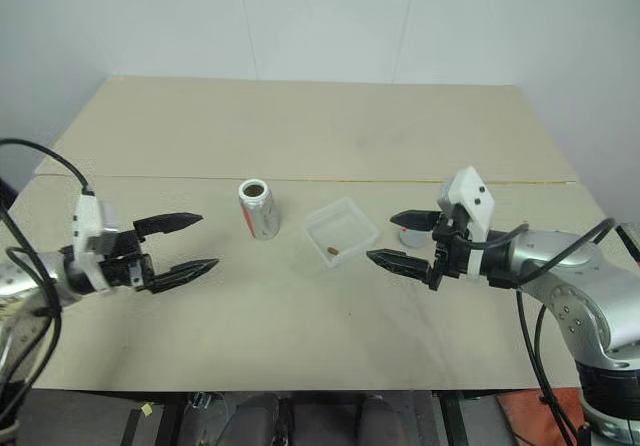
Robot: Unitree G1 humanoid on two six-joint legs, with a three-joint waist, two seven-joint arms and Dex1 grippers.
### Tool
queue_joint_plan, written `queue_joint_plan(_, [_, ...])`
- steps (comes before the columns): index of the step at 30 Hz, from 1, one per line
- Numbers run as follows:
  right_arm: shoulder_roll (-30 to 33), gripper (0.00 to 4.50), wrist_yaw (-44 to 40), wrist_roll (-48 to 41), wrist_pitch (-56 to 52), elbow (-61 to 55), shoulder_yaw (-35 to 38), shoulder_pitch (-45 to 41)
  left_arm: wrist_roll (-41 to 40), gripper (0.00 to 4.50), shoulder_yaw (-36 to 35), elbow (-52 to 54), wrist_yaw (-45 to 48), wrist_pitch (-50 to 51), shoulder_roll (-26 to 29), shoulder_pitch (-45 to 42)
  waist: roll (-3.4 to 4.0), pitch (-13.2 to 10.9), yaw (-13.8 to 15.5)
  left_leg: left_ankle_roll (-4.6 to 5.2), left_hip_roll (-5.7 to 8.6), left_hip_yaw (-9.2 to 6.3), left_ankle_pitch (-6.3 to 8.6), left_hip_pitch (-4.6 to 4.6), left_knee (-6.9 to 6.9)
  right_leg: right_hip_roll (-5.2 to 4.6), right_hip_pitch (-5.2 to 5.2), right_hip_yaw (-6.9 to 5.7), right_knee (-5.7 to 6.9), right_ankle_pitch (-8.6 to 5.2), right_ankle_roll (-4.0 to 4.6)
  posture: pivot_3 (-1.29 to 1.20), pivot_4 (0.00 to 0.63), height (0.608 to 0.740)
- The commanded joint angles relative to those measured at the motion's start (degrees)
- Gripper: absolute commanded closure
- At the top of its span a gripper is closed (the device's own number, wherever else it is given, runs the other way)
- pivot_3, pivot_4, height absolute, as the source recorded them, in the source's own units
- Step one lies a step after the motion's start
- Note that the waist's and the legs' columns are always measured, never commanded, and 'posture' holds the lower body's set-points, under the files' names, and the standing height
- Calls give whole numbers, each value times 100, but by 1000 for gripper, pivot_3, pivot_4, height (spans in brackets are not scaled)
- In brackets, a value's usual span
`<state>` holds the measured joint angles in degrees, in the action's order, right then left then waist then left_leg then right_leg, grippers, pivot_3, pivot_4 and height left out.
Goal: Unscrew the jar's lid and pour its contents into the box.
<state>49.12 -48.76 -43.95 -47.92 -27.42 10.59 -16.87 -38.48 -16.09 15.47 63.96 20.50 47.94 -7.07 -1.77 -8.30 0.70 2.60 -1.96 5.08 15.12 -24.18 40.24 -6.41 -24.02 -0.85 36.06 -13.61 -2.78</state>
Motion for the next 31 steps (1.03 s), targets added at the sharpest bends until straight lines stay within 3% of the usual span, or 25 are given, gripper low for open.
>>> queue_joint_plan(1, [41, 0, -48, -35, 303, -266, 411, 183, -218, 33, -157, -118, 757, -10, 418, -186, 0, 0, -3, -1, -1, 0, 0, 0, 0, 1, 0, -1, 1, 0, 0, 0, 150, 740])
queue_joint_plan(5, [-6, 0, -37, -57, 481, -433, 622, 525, -141, 33, -139, -373, 1246, -186, 685, -338, 1, 0, -3, -2, -3, 7, -2, 1, -8, 7, -4, 3, 1, 0, 1, 0, 150, 740])
queue_joint_plan(16, [22, 0, -108, 76, 970, -792, 841, 1224, -258, 33, -389, 77, 875, -88, 502, -11, 0, 0, -17, -1, -5, 7, -1, 4, -9, 7, -3, 8, 0, -1, 0, 0, 150, 740])
queue_joint_plan(31, [24, 0, -130, 289, 1302, -633, 779, 1197, -319, 33, -370, 285, 795, -157, 211, 150, 0, 0, -3, -2, -4, 8, -1, 9, -9, 7, 0, 9, -7, -1, 1, 0, 150, 740])
